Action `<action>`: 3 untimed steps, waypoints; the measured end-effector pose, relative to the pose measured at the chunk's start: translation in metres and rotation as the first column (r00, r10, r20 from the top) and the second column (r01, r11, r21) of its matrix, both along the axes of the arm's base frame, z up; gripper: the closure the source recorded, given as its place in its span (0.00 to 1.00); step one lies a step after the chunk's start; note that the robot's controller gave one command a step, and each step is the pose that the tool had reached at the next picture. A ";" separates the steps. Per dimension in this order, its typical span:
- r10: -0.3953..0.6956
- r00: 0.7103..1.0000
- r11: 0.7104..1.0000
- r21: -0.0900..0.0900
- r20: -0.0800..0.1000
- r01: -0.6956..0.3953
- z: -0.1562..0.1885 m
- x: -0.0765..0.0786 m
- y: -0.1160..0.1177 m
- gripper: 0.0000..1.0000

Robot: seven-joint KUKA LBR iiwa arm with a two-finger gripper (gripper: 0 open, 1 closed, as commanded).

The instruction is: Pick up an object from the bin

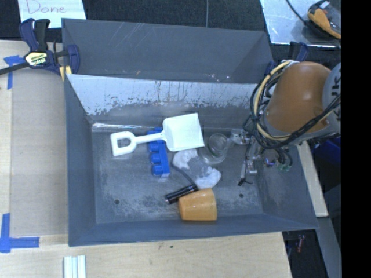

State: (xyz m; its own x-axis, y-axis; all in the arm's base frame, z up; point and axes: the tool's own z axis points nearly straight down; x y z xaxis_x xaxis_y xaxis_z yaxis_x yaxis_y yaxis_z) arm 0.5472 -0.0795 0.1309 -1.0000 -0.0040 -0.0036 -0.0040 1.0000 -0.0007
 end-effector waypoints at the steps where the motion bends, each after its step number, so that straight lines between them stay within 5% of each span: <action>1: 0.000 1.000 1.000 0.000 0.000 0.000 0.000 0.000 0.000 0.00; 2: -0.005 1.000 1.000 -0.001 0.000 0.005 -0.006 0.005 0.011 0.00; 3: 0.316 0.949 0.949 -0.002 -0.002 -0.316 0.001 -0.012 -0.023 0.00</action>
Offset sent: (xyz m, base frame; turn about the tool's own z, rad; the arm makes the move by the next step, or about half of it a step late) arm 0.0091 0.0267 -0.0141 0.0005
